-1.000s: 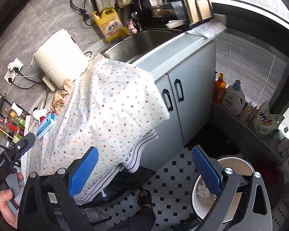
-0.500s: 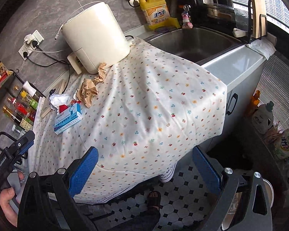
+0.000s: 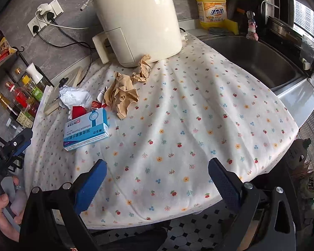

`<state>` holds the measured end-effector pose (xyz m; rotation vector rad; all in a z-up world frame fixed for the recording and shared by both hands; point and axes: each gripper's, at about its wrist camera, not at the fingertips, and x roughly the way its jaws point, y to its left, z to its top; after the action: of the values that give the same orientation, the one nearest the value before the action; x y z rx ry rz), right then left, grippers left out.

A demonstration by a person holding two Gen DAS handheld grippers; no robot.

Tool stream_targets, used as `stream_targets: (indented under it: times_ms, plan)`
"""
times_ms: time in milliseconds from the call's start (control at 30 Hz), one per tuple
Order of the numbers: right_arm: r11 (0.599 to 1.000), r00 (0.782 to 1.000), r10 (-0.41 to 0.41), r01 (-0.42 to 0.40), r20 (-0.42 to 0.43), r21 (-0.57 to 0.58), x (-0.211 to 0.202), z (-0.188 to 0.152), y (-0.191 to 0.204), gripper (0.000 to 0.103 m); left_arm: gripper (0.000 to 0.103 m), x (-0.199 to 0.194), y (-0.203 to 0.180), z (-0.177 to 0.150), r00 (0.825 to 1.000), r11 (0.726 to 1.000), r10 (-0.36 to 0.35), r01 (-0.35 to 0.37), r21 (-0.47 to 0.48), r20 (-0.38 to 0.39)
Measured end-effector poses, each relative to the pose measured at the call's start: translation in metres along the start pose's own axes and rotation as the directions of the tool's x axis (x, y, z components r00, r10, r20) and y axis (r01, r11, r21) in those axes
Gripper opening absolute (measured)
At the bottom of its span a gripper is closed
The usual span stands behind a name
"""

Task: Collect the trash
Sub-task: 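Move both grippers back to the counter toward the brown paper bag, then grasp the brown paper bag with the right gripper while the left grasps white tissue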

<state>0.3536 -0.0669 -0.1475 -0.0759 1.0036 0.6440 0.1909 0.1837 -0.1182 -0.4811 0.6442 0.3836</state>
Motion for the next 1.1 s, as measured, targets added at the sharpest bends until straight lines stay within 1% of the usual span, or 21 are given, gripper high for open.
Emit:
stream_targets:
  times_ms: [67, 133, 200, 300, 367, 467, 500, 533, 567, 600, 633, 700, 800, 933, 1100]
  plan:
    - [1.0, 1.0, 0.007, -0.007, 0.003, 0.007, 0.011, 0.01, 0.01, 0.091, 0.097, 0.004, 0.01, 0.009, 1.0, 1.0, 0.002, -0.002, -0.001, 0.004]
    - [1.0, 1.0, 0.019, -0.019, -0.006, 0.014, 0.022, 0.019, 0.019, 0.083, 0.097, 0.007, 0.02, 0.017, 1.0, 1.0, -0.001, 0.001, -0.01, 0.011]
    - [1.0, 1.0, 0.026, -0.026, -0.007, 0.01, 0.033, 0.027, 0.028, 0.08, 0.097, 0.01, 0.028, 0.023, 1.0, 1.0, -0.004, 0.004, -0.007, 0.016]
    - [1.0, 1.0, 0.015, -0.015, -0.021, -0.01, 0.055, 0.039, 0.039, 0.076, 0.097, 0.014, 0.038, 0.031, 1.0, 1.0, -0.002, 0.002, -0.001, 0.017]
    - [1.0, 0.999, 0.01, -0.01, -0.034, -0.014, 0.072, 0.047, 0.044, 0.074, 0.097, 0.017, 0.046, 0.034, 1.0, 1.0, -0.003, 0.003, -0.011, 0.016]
    - [1.0, 0.998, -0.007, 0.007, -0.059, -0.001, 0.096, 0.055, 0.047, 0.068, 0.097, 0.021, 0.058, 0.036, 1.0, 1.0, 0.003, -0.003, -0.031, 0.01]
    - [1.0, 0.998, -0.008, 0.008, -0.068, 0.005, 0.103, 0.057, 0.048, 0.062, 0.097, 0.022, 0.061, 0.037, 1.0, 0.999, 0.005, -0.004, -0.036, 0.008]
    - [1.0, 0.997, -0.004, 0.004, -0.077, 0.007, 0.109, 0.058, 0.048, 0.052, 0.097, 0.023, 0.064, 0.037, 1.0, 0.999, 0.007, -0.006, -0.039, 0.007]
    - [1.0, 0.996, -0.002, 0.002, -0.09, 0.005, 0.114, 0.059, 0.049, 0.046, 0.097, 0.023, 0.066, 0.037, 1.0, 0.999, 0.009, -0.009, -0.041, 0.007]
    - [1.0, 0.995, 0.002, -0.002, -0.104, -0.001, 0.119, 0.06, 0.05, 0.033, 0.097, 0.023, 0.069, 0.037, 1.0, 0.999, 0.011, -0.011, -0.045, 0.006]
    - [1.0, 0.994, 0.013, -0.014, -0.113, -0.008, 0.122, 0.06, 0.051, 0.025, 0.097, 0.024, 0.072, 0.038, 1.0, 0.999, 0.012, -0.012, -0.051, 0.006]
    - [0.999, 0.993, 0.014, -0.018, -0.115, -0.036, 0.125, 0.06, 0.056, 0.013, 0.097, 0.025, 0.076, 0.038, 1.0, 0.998, 0.015, -0.015, -0.062, 0.006]
    - [0.998, 0.994, 0.022, -0.029, -0.104, -0.062, 0.121, 0.058, 0.059, 0.003, 0.097, 0.028, 0.079, 0.04, 1.0, 0.997, 0.014, -0.014, -0.072, 0.007]
    - [0.997, 0.995, 0.036, -0.043, -0.098, -0.071, 0.11, 0.056, 0.061, 0.003, 0.096, 0.034, 0.077, 0.043, 1.0, 0.997, -0.009, 0.01, -0.08, 0.006]
    - [0.995, 0.997, 0.051, -0.056, -0.055, -0.084, 0.084, 0.05, 0.058, 0.003, 0.088, 0.045, 0.065, 0.045, 0.998, 0.995, -0.066, 0.066, -0.074, -0.003]
